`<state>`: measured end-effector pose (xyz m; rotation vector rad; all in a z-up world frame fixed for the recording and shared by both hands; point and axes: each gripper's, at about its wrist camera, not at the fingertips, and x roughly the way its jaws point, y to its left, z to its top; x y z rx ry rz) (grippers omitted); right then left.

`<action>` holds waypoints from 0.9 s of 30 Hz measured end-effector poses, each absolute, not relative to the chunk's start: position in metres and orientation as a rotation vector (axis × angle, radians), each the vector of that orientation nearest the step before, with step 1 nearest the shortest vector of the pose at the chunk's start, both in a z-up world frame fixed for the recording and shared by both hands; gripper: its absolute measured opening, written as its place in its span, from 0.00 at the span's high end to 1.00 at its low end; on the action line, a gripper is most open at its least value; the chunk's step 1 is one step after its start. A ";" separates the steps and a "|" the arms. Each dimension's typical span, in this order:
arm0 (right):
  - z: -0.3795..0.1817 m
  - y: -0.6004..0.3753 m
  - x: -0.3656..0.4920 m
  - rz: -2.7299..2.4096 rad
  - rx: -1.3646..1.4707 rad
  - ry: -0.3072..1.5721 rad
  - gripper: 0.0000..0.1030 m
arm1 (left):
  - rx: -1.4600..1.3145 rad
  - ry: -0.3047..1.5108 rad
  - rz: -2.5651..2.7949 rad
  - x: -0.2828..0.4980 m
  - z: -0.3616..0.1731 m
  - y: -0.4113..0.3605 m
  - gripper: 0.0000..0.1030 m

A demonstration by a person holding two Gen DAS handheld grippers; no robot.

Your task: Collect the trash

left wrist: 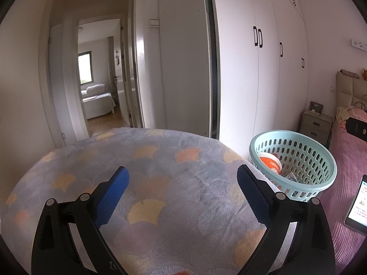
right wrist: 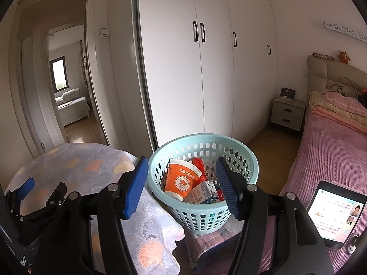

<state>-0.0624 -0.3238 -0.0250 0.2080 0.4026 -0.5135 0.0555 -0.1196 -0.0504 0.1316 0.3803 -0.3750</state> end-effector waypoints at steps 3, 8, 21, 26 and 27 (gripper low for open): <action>-0.026 -0.325 -0.062 -0.514 0.209 0.410 0.44 | 0.130 0.383 -0.375 0.057 -0.051 -0.119 0.10; -0.029 -0.323 -0.062 -0.513 0.209 0.416 0.43 | 0.129 0.389 -0.382 0.057 -0.052 -0.120 0.09; -0.032 -0.327 -0.065 -0.517 0.221 0.423 0.40 | 0.128 0.401 -0.383 0.056 -0.053 -0.119 0.09; -0.033 -0.327 -0.066 -0.514 0.225 0.427 0.40 | 0.132 0.401 -0.384 0.057 -0.053 -0.119 0.09; -0.033 -0.327 -0.066 -0.516 0.225 0.426 0.40 | 0.132 0.400 -0.383 0.058 -0.053 -0.119 0.09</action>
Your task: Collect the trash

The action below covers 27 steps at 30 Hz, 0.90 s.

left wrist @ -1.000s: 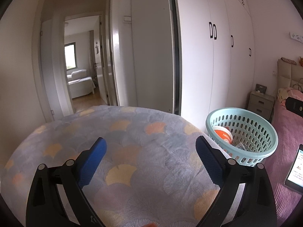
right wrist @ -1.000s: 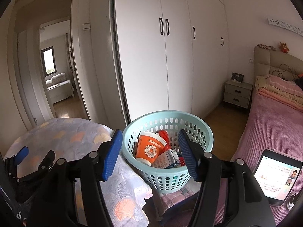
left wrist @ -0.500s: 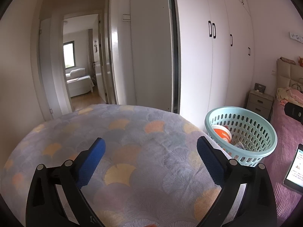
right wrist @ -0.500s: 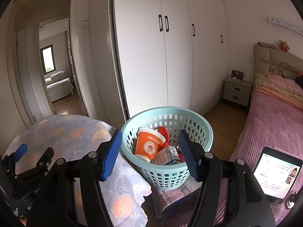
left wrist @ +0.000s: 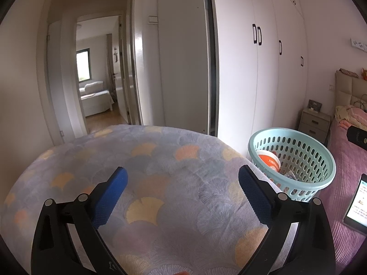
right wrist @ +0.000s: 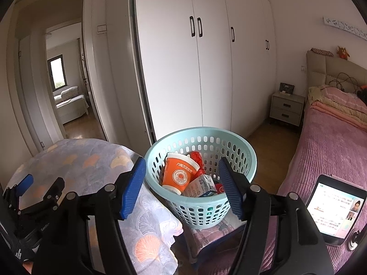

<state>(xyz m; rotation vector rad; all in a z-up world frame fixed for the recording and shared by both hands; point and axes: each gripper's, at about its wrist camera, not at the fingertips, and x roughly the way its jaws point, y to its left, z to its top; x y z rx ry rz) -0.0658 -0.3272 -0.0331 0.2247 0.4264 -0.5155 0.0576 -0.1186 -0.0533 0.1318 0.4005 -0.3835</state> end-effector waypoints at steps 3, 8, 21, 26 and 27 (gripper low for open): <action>-0.033 -0.328 -0.066 -0.516 0.226 0.425 0.40 | 0.130 0.404 -0.383 0.058 -0.053 -0.118 0.09; -0.033 -0.328 -0.066 -0.517 0.225 0.425 0.40 | 0.126 0.406 -0.383 0.060 -0.052 -0.117 0.09; -0.033 -0.330 -0.065 -0.518 0.231 0.427 0.40 | 0.130 0.406 -0.383 0.059 -0.052 -0.118 0.09; -0.033 -0.330 -0.065 -0.517 0.230 0.427 0.40 | 0.129 0.406 -0.384 0.059 -0.052 -0.117 0.09; -0.033 -0.330 -0.065 -0.517 0.230 0.427 0.40 | 0.129 0.407 -0.384 0.059 -0.052 -0.117 0.09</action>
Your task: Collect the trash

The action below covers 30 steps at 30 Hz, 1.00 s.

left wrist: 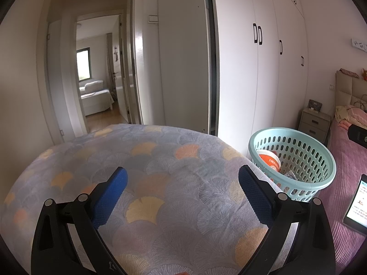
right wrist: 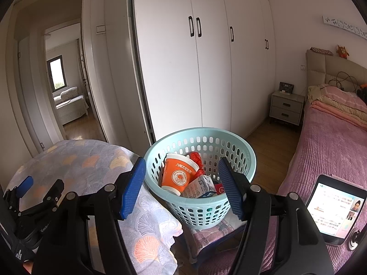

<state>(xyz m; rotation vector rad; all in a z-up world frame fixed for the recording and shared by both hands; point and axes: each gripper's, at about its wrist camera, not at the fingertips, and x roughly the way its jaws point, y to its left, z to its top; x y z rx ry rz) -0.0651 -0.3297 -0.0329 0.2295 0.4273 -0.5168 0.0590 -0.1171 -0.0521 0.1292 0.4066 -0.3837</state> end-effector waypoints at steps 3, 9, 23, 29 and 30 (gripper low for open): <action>-0.033 -0.329 -0.065 -0.518 0.228 0.427 0.40 | 0.130 0.407 -0.384 0.059 -0.052 -0.117 0.09; -0.033 -0.329 -0.064 -0.517 0.228 0.428 0.40 | 0.130 0.406 -0.384 0.059 -0.052 -0.117 0.09; -0.034 -0.333 -0.063 -0.513 0.228 0.433 0.40 | 0.131 0.404 -0.383 0.059 -0.052 -0.117 0.09; -0.032 -0.334 -0.062 -0.509 0.226 0.432 0.40 | 0.129 0.398 -0.378 0.058 -0.051 -0.116 0.09; -0.031 -0.334 -0.062 -0.509 0.224 0.431 0.40 | 0.133 0.390 -0.374 0.058 -0.050 -0.115 0.09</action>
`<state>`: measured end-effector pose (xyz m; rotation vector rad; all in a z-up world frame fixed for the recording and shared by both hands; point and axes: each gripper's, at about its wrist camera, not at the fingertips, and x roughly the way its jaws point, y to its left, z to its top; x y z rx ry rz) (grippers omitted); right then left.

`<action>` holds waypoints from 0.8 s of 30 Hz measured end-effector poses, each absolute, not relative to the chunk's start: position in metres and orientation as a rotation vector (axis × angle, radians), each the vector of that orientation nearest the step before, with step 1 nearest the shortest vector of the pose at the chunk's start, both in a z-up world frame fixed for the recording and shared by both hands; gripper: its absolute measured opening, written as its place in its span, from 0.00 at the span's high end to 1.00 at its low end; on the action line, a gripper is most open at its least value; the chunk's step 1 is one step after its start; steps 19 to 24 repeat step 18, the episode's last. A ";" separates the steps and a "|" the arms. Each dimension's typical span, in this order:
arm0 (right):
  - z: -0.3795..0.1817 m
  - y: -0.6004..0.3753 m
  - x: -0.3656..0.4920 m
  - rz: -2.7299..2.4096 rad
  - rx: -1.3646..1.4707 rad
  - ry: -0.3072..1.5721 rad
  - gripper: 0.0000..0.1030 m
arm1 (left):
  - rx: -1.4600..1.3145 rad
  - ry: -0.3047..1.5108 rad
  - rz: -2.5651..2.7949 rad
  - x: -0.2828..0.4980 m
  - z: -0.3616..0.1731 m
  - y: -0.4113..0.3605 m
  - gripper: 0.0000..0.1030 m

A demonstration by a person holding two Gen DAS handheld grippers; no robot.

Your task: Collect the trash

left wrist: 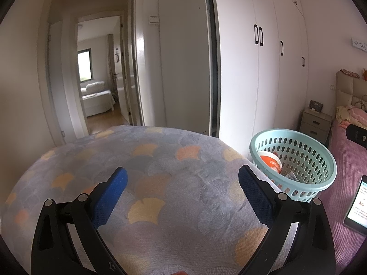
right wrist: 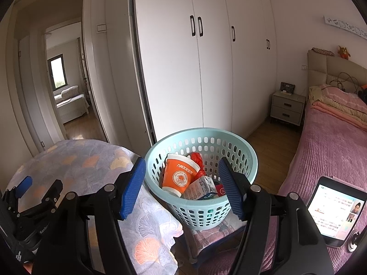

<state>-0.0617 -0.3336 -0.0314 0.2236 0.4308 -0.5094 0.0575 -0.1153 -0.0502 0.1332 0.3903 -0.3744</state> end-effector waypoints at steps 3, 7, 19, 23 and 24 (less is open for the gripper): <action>-0.029 -0.333 -0.062 -0.508 0.218 0.427 0.40 | 0.130 0.378 -0.375 0.056 -0.048 -0.115 0.09; -0.026 -0.332 -0.061 -0.506 0.209 0.427 0.40 | 0.126 0.358 -0.374 0.054 -0.042 -0.113 0.09; -0.003 -0.313 -0.054 -0.480 0.179 0.410 0.40 | 0.083 0.425 -0.363 0.056 -0.028 -0.082 0.08; -0.003 -0.313 -0.054 -0.480 0.179 0.410 0.40 | 0.083 0.425 -0.363 0.056 -0.028 -0.082 0.08; -0.003 -0.313 -0.054 -0.480 0.179 0.410 0.40 | 0.083 0.425 -0.363 0.056 -0.028 -0.082 0.08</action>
